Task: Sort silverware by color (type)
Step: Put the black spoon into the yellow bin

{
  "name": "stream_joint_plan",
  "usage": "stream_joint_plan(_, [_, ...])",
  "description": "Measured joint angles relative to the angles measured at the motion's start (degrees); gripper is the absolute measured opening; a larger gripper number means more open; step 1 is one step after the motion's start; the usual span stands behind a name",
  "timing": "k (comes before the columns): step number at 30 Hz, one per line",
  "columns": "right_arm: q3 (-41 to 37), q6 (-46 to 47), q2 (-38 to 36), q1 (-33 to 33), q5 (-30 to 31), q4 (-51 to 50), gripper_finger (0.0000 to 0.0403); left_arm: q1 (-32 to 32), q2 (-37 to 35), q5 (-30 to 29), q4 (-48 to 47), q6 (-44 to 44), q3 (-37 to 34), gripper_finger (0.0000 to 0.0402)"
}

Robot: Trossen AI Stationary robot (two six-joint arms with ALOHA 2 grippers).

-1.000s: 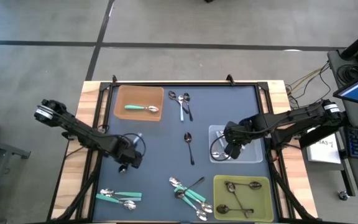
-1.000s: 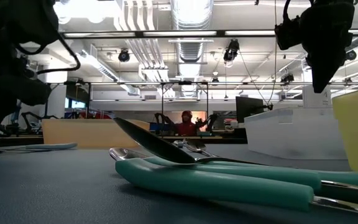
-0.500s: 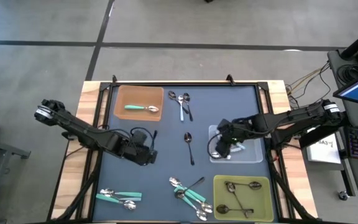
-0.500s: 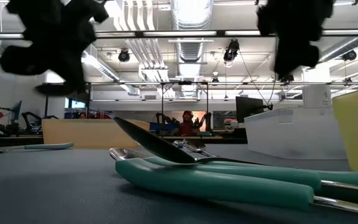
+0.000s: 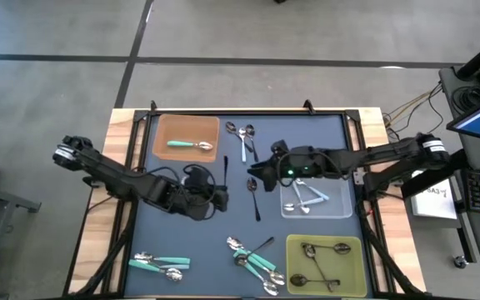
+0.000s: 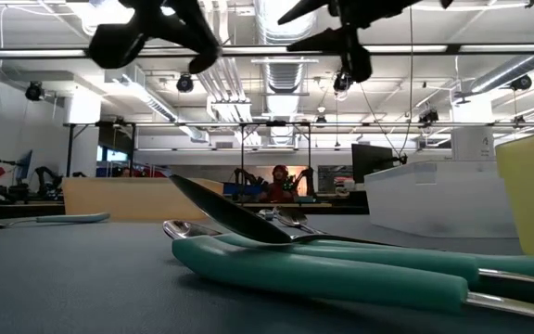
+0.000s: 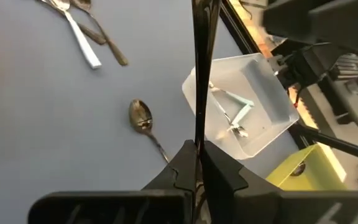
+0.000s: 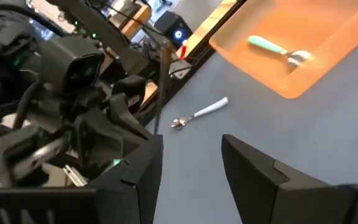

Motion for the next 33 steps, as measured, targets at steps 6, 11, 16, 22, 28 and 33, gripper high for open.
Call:
stream_joint_plan(6, [4.3,0.2,5.0,0.0,-1.4,0.7,0.0155,1.3,6.6,0.0,-0.8,1.1,5.8,0.0])
stream_joint_plan(11, [6.5,0.1,7.1,0.0,-1.3,0.2,0.0155,1.3,11.0,0.1,-1.2,3.4,11.0,0.0])
stream_joint_plan(16, [6.9,0.0,7.1,-0.3,-1.3,0.2,0.0155,1.3,12.5,0.1,-2.0,5.1,13.4,0.0])
stream_joint_plan(22, [6.8,-0.2,6.4,-0.4,-1.0,-2.2,0.0131,1.3,12.2,0.0,-2.0,4.9,12.8,0.0])
stream_joint_plan(28, [6.8,-2.0,6.4,-0.5,-0.8,-3.6,0.0052,1.5,12.2,-0.2,-1.7,5.5,13.3,0.0])
stream_joint_plan(33, [6.8,-3.5,6.2,-1.0,-1.2,-3.5,0.0012,1.8,12.3,-0.2,-0.5,8.3,13.1,0.0])
